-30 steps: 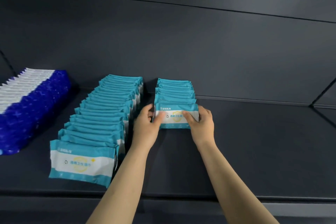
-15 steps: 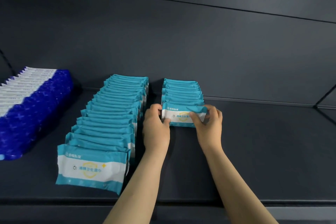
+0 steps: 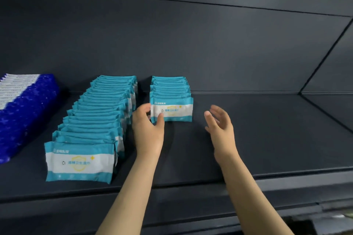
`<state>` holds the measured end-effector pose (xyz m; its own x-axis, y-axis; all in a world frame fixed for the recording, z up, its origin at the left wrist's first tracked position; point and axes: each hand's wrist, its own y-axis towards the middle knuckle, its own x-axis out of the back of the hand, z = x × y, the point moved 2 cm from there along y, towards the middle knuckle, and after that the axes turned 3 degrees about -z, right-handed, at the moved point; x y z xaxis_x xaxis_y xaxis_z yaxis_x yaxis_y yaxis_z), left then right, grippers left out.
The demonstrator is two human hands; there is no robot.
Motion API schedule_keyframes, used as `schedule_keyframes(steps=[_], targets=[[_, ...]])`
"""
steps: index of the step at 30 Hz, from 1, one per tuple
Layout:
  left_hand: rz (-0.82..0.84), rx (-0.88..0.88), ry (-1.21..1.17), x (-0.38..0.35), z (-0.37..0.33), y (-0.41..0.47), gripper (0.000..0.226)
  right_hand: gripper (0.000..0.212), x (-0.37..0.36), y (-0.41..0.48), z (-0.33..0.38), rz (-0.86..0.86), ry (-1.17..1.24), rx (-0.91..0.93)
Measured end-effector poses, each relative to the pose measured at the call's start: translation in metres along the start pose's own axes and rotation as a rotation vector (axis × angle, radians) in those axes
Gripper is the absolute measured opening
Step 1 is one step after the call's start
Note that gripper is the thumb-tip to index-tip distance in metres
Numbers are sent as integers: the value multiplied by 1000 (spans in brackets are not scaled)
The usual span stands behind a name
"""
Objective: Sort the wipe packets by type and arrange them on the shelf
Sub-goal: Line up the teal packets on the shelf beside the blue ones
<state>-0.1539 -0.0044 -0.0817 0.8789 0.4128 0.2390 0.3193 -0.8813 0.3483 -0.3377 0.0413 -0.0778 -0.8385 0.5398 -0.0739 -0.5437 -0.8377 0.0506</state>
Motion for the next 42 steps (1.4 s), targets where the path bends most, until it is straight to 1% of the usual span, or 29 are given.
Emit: schedule_keyframes(steps=[1, 3, 6, 8, 11, 14, 17, 20, 21, 24, 27, 30, 32, 35, 38, 40, 42], targets=[[22, -5, -36, 0, -6, -11, 34, 33, 14, -8, 5, -7, 16, 6], [111, 45, -139, -2, -21, -36, 31, 33, 44, -26, 15, -24, 35, 22], [284, 155, -303, -14, -48, -76, 34, 35, 95, -56, 27, -73, 50, 54], [408, 192, -393, -24, -66, -108, 34, 37, 132, -80, 33, -116, 54, 66], [557, 219, -469, -38, -90, -165, 30, 38, 194, -119, 35, -210, 36, 79], [692, 240, -490, -48, -109, -232, 33, 40, 258, -164, 31, -285, -21, 62], [837, 266, -443, -56, -120, -298, 34, 43, 321, -211, 17, -392, -40, 8], [989, 276, -372, -67, -126, -357, 37, 54, 375, -261, -1, -524, -26, -66], [1036, 279, -351, -71, -126, -375, 38, 54, 390, -277, -8, -573, -22, -86], [1169, 292, -281, -81, -122, -424, 39, 43, 431, -324, -34, -729, -27, -152], [1311, 305, -203, -94, -109, -470, 36, 41, 463, -370, -64, -894, -12, -230], [1461, 290, -105, -106, -88, -512, 36, 29, 485, -414, -95, -1064, 29, -312], [1542, 306, -30, -110, -73, -541, 31, 28, 494, -447, -116, -1160, 41, -371], [1643, 335, 63, -112, -53, -587, 25, 33, 508, -496, -150, -1266, 73, -458], [1720, 365, 178, -109, -32, -636, 29, 42, 527, -546, -186, -1355, 158, -617], [1767, 379, 273, -104, -17, -668, 31, 40, 542, -580, -213, -1375, 212, -731], [1811, 388, 361, -104, 2, -701, 31, 44, 562, -610, -239, -1371, 247, -822]])
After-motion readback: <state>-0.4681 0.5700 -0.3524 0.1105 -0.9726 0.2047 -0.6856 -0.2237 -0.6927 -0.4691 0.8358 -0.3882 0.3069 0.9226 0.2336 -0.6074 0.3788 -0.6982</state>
